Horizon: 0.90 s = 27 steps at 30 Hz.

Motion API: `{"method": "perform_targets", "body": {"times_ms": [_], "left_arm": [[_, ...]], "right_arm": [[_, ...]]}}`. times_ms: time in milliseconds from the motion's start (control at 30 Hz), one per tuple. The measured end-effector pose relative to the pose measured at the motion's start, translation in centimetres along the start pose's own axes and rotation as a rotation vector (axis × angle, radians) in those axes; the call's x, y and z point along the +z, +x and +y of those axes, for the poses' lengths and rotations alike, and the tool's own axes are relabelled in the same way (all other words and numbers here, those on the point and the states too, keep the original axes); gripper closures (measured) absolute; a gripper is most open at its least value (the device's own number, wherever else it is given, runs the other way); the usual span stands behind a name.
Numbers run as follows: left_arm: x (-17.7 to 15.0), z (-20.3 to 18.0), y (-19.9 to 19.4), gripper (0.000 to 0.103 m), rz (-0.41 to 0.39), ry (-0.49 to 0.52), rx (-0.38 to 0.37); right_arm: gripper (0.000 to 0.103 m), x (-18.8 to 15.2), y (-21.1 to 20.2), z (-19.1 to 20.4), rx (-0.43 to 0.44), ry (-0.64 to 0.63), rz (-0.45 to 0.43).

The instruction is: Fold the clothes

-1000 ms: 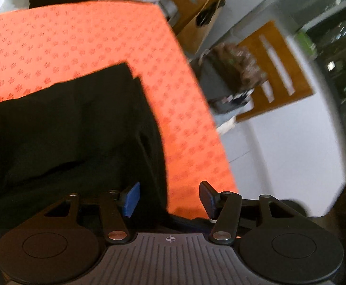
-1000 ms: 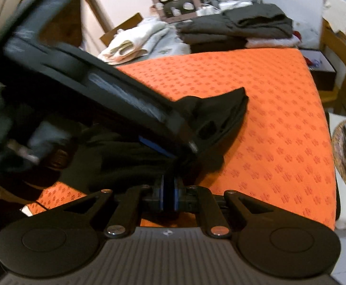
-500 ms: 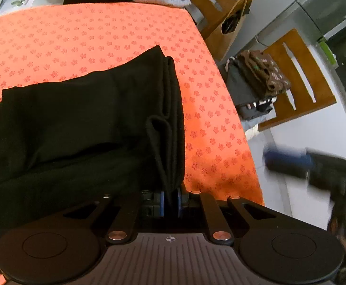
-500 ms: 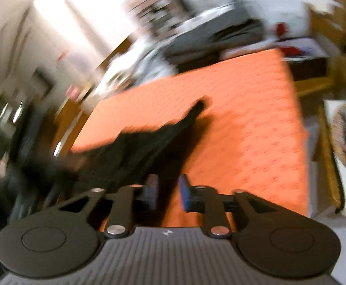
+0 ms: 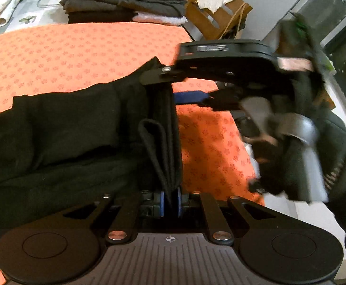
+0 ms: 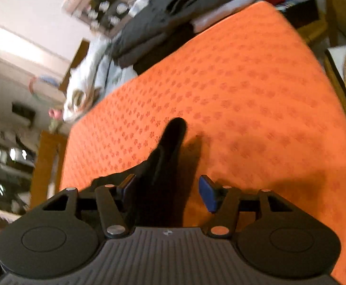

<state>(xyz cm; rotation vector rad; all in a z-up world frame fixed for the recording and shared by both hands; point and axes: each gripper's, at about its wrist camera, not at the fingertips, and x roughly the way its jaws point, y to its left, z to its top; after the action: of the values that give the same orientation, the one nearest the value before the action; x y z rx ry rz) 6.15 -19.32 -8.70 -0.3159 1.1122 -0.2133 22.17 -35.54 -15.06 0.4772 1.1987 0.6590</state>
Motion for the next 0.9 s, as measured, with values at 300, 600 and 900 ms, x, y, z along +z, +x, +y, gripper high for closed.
{"method": "perform_targets", "body": {"times_ms": [300,600,900], "left_arm": [[-1.5,2.7,-2.5,0.09,-0.09,-0.109,-0.029],[-3.6,7.4,-2.6,0.088,-0.116,-0.306,-0.059],[-5.3,10.8,-0.5,0.072,-0.09,-0.443,-0.107]], "right_arm": [[0.085,0.5,1.3,6.8,0.019,-0.217,-0.013],[0.058,0.2,5.0,10.2,-0.017,-0.368,0.013],[0.058,-0.8,7.7,8.7,-0.051,-0.43,0.058]]}}
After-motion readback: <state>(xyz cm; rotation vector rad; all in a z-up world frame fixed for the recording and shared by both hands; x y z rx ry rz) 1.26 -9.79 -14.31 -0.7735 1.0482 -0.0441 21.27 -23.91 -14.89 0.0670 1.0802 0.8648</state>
